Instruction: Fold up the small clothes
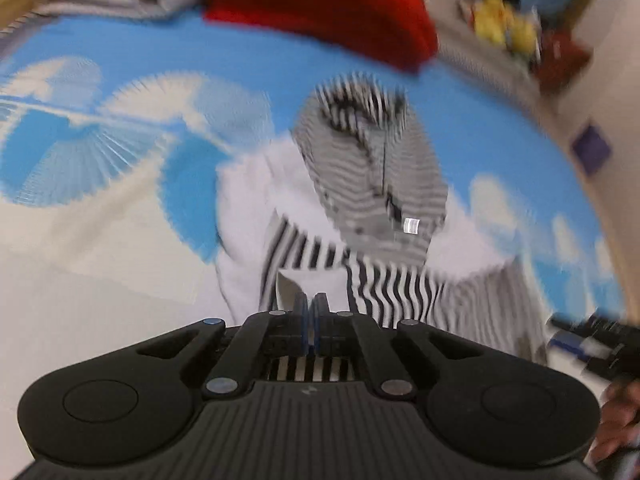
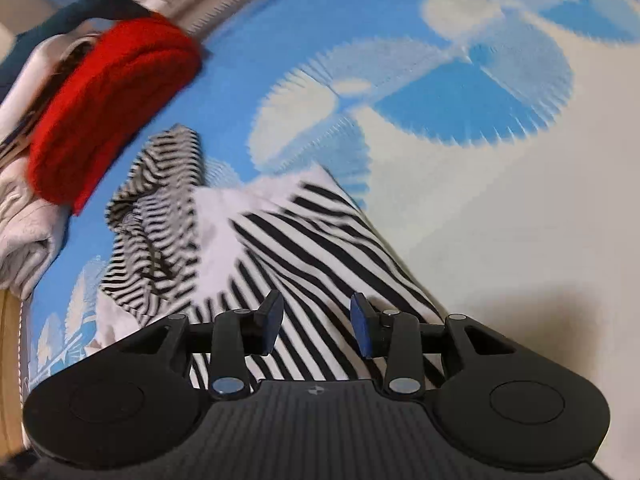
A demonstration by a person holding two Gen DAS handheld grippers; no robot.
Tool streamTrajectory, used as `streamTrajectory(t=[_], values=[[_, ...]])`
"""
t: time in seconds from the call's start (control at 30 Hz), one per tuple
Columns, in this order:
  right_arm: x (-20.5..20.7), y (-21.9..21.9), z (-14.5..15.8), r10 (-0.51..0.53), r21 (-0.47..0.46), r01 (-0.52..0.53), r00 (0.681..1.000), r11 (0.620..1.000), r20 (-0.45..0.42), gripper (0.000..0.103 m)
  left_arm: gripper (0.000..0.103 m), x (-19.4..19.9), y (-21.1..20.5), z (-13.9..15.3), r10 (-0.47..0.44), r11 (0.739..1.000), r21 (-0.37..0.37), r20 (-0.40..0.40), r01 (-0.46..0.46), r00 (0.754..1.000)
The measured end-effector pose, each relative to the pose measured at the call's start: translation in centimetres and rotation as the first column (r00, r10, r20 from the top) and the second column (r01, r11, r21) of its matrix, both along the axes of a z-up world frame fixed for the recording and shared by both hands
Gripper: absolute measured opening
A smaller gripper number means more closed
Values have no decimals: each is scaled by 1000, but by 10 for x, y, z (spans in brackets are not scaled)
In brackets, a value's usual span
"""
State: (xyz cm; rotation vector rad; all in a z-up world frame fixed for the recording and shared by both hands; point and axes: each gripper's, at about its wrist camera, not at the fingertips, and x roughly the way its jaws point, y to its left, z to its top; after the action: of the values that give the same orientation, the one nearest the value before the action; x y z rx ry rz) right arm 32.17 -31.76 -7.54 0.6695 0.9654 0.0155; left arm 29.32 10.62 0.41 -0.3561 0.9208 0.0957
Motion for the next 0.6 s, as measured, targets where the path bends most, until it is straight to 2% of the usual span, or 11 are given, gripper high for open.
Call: streamTrajectory(t=[0.07,0.1,0.13,0.17,0.2,0.23,0.3,0.33,0.37,0.53,0.6], values=[[0,3,-2,3,8,-3,1000,1000,-9,39,2,-21,-2,15,68,992,107,46,-73,997],[0,2,-7,-2,33,3,999,999,-32,39,2,-27,-2,14,92,984,150,31,-96,995],[0,1,-15,-12,69,17,998,997,-69,39,5,-25,-1,7,92,985,147,-16,-88,996],[0,1,-23,-18,91,28,994,995,-106,39,5,-20,0,-1,74,991,116,-71,-65,995],[0,1,-31,-20,95,34,989,995,-144,39,5,-16,7,-8,84,995,54,-104,-78,991],[0,2,-39,-23,84,39,983,996,-183,38,6,-14,12,-9,112,994,24,-107,-110,988],[-2,-1,-50,-44,72,62,974,995,-222,23,6,-8,16,-7,131,991,50,-83,-127,988],[-2,-3,-51,-61,52,75,970,996,-235,6,6,-4,17,-5,127,990,67,-70,-122,989],[-2,-6,-52,-75,35,86,967,996,-244,0,6,-1,19,-7,121,991,59,-70,-117,990],[-1,-6,-49,-92,-4,94,969,996,-227,0,7,24,28,-49,45,994,-92,-200,-64,979],[0,-6,-48,-95,-15,94,970,995,-222,0,15,28,28,-69,10,992,-121,-250,-41,968]])
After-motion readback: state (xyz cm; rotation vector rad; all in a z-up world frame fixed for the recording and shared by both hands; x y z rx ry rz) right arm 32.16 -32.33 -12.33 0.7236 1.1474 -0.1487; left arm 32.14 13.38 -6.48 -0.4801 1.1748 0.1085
